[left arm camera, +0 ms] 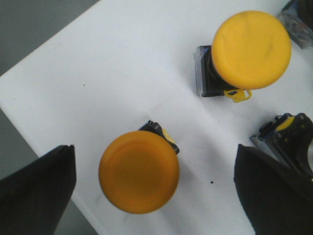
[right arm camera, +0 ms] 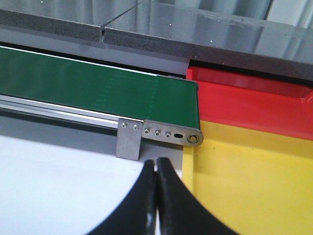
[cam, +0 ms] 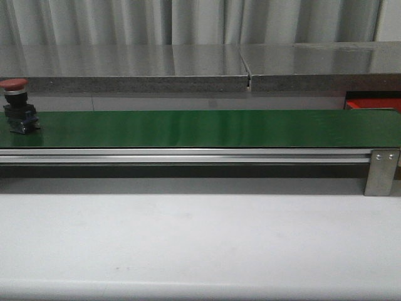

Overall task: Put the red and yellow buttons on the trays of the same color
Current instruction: 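Set the yellow button on the green belt and release it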

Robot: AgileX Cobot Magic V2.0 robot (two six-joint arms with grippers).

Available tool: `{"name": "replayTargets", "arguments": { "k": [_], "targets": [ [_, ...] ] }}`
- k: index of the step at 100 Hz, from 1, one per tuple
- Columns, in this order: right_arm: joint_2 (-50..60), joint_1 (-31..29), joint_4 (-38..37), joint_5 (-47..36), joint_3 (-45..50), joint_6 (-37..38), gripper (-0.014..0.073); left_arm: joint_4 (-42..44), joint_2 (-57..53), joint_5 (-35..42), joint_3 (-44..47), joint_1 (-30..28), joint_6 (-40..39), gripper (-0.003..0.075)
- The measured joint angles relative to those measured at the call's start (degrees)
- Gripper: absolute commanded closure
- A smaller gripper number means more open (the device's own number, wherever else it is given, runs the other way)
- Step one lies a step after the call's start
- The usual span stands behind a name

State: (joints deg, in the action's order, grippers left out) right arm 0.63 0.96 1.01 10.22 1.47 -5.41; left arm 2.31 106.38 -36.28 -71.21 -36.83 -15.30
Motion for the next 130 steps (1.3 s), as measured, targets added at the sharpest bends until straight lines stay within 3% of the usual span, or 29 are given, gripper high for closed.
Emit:
{"name": "replayTargets", "arguments": {
  "k": [24, 64, 83, 130],
  "targets": [
    [0.00, 0.00, 0.00, 0.00, 0.00, 0.00, 0.0662, 0.37, 0.28, 0.55, 0.00, 0.00, 0.00, 0.0107],
    [0.00, 0.00, 0.00, 0.00, 0.00, 0.00, 0.0662, 1.22, 0.28, 0.53, 0.00, 0.00, -0.10, 0.0570],
    [0.00, 0.00, 0.00, 0.00, 0.00, 0.00, 0.0662, 1.57, 0.28, -0.20, 0.00, 0.00, -0.10, 0.0715],
    [0.00, 0.00, 0.00, 0.00, 0.00, 0.00, 0.0662, -0.07, -10.84, -4.94, 0.00, 0.27, -0.10, 0.0741]
  ]
}}
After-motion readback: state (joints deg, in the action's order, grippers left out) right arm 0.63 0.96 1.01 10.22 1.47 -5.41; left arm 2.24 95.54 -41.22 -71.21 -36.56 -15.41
